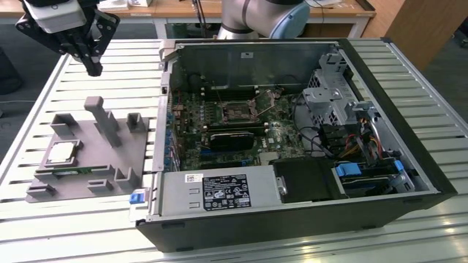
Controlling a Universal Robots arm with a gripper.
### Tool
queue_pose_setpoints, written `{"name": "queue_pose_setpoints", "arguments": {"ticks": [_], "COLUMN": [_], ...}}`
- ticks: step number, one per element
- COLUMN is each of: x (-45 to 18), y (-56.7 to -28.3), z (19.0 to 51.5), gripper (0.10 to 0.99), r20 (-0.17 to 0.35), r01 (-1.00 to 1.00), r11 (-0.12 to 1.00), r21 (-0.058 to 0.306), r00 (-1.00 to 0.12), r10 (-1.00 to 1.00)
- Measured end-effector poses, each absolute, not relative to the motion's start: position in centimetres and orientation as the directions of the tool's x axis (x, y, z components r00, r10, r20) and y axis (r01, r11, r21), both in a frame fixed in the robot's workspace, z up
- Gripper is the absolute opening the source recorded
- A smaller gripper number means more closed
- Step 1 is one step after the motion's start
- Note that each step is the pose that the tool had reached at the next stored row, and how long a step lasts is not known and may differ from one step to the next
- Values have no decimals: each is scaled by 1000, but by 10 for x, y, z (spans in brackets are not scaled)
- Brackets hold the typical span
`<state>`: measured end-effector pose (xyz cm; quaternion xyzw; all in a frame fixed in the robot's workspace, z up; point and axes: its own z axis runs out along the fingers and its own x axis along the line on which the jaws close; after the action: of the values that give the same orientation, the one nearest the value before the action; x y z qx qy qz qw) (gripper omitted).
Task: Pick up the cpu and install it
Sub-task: 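Reach for the cpu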
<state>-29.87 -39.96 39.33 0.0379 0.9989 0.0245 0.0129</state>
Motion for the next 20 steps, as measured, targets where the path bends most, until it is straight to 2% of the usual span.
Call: {"name": "queue_pose_setpoints", "arguments": {"ticks": [20], "x": [-331], "y": [-400], "z": [393], "gripper": [106], "r20": [-24], "r01": [75], "r11": [996], "r21": [50], "r00": [-997], "r10": [76]}}
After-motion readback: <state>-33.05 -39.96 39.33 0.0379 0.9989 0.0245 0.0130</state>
